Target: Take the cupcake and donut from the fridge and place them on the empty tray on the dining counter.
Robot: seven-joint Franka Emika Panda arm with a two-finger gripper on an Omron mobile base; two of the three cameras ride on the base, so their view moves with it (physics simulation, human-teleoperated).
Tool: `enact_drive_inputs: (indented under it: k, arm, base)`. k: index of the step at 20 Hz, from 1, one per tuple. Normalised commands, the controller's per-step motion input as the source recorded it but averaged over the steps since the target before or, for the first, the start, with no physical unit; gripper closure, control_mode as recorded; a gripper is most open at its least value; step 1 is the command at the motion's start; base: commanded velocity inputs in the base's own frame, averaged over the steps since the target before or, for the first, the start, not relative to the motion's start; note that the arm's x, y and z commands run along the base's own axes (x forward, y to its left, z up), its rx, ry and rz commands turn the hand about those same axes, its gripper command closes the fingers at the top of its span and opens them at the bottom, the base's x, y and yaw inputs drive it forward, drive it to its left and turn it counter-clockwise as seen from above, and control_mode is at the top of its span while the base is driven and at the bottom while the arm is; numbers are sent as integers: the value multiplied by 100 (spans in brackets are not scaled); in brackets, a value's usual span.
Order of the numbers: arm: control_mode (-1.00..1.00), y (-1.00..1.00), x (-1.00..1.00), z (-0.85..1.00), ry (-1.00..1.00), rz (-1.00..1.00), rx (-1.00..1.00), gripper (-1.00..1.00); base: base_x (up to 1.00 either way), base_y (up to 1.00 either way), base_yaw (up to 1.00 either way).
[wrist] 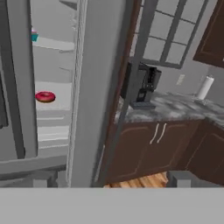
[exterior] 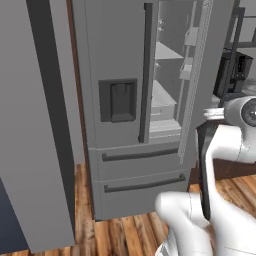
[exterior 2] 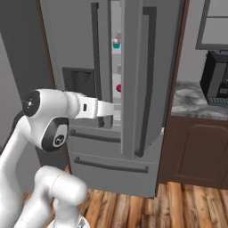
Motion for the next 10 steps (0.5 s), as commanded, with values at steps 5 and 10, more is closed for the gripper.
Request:
enact_drive_inputs:
  k: [5, 10]
  arm:
    - [-100, 100, -1, 0, 15, 17, -27, -100]
    - [-100, 81, 20, 19, 33, 4, -32, -100]
  base:
    - [0, 0, 0]
    - [0, 0, 0]
